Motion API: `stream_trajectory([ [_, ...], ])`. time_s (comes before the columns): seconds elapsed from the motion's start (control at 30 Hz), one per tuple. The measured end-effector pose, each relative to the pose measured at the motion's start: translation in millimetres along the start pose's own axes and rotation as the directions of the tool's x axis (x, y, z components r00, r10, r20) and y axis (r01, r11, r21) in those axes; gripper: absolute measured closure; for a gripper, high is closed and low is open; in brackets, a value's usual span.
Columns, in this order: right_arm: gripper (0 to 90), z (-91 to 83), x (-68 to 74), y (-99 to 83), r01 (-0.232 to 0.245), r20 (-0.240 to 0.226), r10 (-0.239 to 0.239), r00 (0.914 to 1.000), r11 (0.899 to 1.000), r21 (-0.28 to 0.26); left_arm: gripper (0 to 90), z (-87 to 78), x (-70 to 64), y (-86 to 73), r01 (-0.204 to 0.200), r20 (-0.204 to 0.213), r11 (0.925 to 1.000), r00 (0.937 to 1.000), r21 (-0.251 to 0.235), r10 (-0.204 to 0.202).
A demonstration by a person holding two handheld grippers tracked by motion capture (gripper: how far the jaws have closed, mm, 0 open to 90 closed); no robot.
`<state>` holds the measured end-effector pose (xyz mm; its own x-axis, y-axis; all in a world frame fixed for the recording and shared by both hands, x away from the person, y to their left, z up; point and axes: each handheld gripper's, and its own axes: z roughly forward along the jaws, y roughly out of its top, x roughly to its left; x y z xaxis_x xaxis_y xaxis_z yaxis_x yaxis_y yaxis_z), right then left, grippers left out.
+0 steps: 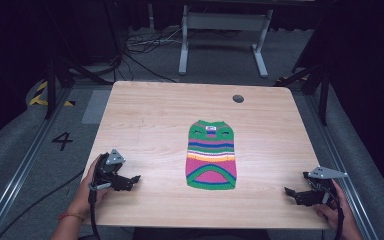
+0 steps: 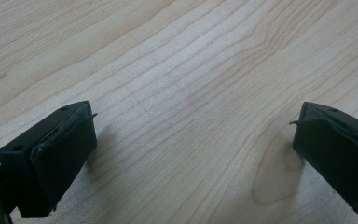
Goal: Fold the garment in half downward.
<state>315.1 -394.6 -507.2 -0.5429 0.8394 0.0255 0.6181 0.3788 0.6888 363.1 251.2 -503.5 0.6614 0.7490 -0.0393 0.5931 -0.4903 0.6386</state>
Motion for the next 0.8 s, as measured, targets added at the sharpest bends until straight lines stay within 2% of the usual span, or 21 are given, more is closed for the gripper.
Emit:
stream_trajectory([
  [0.1,0.0,-0.1,0.0,0.0,0.0,0.0,0.0,1.0,1.0,0.001,0.0,-0.7,0.4,-0.3,-0.007,-0.009,1.0,0.9999,0.001,0.007],
  [0.13,0.0,-0.1,0.0,0.0,0.001,0.0,-0.001,1.0,1.0,0.001,0.0,-0.8,-0.9,-0.9,0.011,-0.002,0.9999,0.9999,0.003,-0.011],
  [0.4,0.0,0.6,-0.1,0.8,-0.001,-0.003,0.001,1.0,1.0,0.002,0.0,-1.9,-3.3,-2.3,0.031,-0.025,0.9995,0.9992,0.0,-0.031],
  [0.47,0.0,0.8,-0.3,1.1,0.002,-0.005,-0.002,1.0,1.0,0.002,0.1,-2.3,-3.7,-2.5,0.031,-0.035,0.9995,0.9989,-0.002,-0.031],
  [0.57,0.3,1.5,0.6,2.0,0.005,-0.005,-0.005,1.0,1.0,0.004,0.2,-2.8,-2.7,-3.1,0.017,-0.025,0.9999,0.9995,-0.003,-0.017],
  [0.67,0.5,3.5,-2.6,6.2,0.042,-0.042,-0.042,0.9982,0.999,0.021,0.3,-1.8,0.4,-1.9,-0.01,0.001,0.9999,1.0,-0.003,0.01],
  [0.7,0.6,4.9,-5.3,8.5,0.071,-0.069,-0.069,0.9952,0.997,0.027,0.4,-1.7,1.0,-1.3,-0.015,0.011,0.9999,0.9998,0.003,0.015],
  [0.77,0.6,6.9,-7.7,14.1,0.103,-0.096,-0.097,0.9906,0.993,0.057,0.5,-2.8,4.6,2.0,-0.049,0.029,0.9982,0.9984,0.034,0.048],
  [0.8,0.6,8.6,-8.9,18.5,0.12,-0.107,-0.111,0.988,0.989,0.083,0.7,-2.8,4.8,3.2,-0.044,0.034,0.998,0.9985,0.045,0.043],
])
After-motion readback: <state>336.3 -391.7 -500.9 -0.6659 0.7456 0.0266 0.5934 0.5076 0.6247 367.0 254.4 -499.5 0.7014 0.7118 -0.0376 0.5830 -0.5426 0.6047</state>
